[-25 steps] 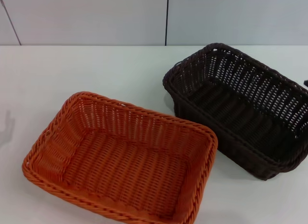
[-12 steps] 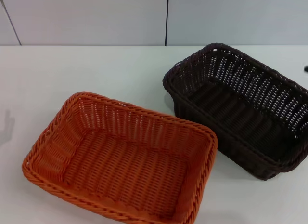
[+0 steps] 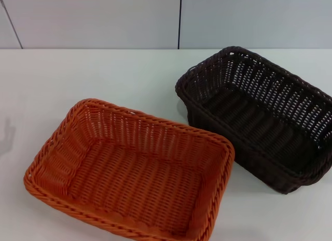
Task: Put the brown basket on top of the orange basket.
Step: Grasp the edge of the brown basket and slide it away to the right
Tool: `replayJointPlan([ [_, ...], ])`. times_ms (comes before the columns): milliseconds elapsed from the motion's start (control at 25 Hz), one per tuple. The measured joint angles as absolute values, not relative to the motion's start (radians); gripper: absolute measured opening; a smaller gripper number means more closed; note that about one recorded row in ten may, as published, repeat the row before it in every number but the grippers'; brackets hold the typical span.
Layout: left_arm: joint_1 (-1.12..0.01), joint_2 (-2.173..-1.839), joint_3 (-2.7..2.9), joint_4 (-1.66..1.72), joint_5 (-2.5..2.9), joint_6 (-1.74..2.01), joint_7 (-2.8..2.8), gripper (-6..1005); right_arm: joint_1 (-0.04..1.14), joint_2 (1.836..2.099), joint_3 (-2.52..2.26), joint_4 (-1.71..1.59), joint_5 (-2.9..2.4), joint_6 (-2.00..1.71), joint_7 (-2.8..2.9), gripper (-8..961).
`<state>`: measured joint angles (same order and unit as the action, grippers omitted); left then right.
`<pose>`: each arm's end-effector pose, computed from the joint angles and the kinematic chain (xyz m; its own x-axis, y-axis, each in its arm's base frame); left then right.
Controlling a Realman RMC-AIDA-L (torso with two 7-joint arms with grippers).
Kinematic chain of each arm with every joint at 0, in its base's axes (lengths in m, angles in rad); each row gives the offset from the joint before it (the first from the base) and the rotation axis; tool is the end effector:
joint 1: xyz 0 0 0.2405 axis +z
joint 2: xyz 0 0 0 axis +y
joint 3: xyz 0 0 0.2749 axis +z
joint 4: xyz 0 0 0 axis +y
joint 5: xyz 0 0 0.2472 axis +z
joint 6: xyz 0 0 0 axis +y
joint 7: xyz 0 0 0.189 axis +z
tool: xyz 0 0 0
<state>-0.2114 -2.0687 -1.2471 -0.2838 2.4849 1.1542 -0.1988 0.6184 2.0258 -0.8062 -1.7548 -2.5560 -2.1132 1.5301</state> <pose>-0.4327 0.3425 0.0050 0.6134 -0.0651 0.7871 0.7848 0.1618 -0.5982 0.1899 0.3633 0.1223 0.9234 0.0821 0.3750 0.1881 -0.9483 -0.2555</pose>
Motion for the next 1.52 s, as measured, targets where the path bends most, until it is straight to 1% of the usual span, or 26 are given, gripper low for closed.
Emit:
replayJointPlan([
  [240,-0.212,-2.068,-1.249,-0.284,2.485,1.139,-0.198,722,0.602,2.033,-0.812,-1.769,-2.587,-2.124,1.447,749],
  [600,-0.223,-2.068,-1.269,-0.284,2.485,1.094,-0.198,722,0.609,2.032,-0.834,-1.772,-2.619,-2.116,1.341,749],
  [800,-0.231,-2.07,-1.271,-0.284,2.485,1.063,-0.198,722,0.602,2.038,-0.881,-1.767,-2.636,-2.115,1.323,749],
  [1520,-0.233,-2.069,-1.272,-0.284,2.486,1.068,-0.198,722,0.583,2.042,-0.909,-1.621,-2.702,-2.042,1.259,748],
])
